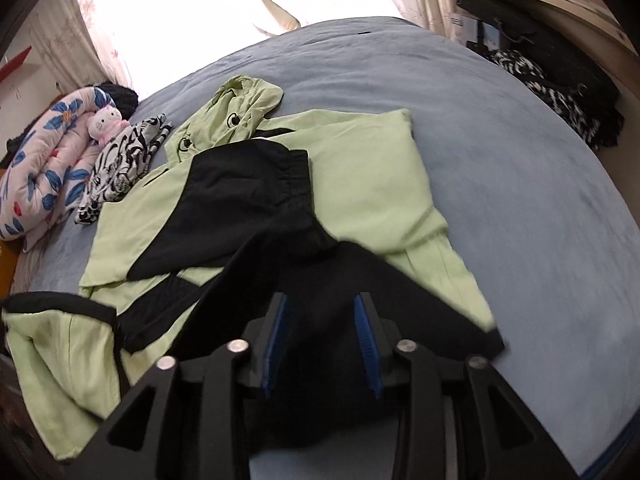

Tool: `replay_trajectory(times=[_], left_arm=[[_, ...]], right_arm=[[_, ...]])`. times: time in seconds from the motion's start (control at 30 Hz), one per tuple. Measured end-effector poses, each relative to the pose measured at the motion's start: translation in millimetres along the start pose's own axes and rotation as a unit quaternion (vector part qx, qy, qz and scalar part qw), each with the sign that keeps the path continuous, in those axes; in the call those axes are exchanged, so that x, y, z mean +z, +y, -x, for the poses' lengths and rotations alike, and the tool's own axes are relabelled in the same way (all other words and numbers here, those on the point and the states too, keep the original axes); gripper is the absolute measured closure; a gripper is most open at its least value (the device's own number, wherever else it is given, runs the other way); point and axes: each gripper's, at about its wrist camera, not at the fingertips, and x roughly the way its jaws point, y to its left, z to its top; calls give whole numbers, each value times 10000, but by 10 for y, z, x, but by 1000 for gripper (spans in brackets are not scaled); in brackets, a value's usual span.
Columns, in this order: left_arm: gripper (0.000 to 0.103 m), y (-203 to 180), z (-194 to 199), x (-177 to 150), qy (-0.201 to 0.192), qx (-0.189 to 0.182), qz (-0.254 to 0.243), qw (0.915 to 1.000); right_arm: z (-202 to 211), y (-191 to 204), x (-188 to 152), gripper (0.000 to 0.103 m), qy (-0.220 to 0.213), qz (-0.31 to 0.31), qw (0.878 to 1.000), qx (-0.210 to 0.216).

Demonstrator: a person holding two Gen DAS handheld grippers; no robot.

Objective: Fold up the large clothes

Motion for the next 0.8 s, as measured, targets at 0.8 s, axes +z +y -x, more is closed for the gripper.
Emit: replay_trajectory(times=[0.8], left_arm=[[87, 195, -838, -580, 2081, -978, -2210, 9478]], right_arm=[[-913, -102, 406, 46, 1011, 950, 9810, 1354]])
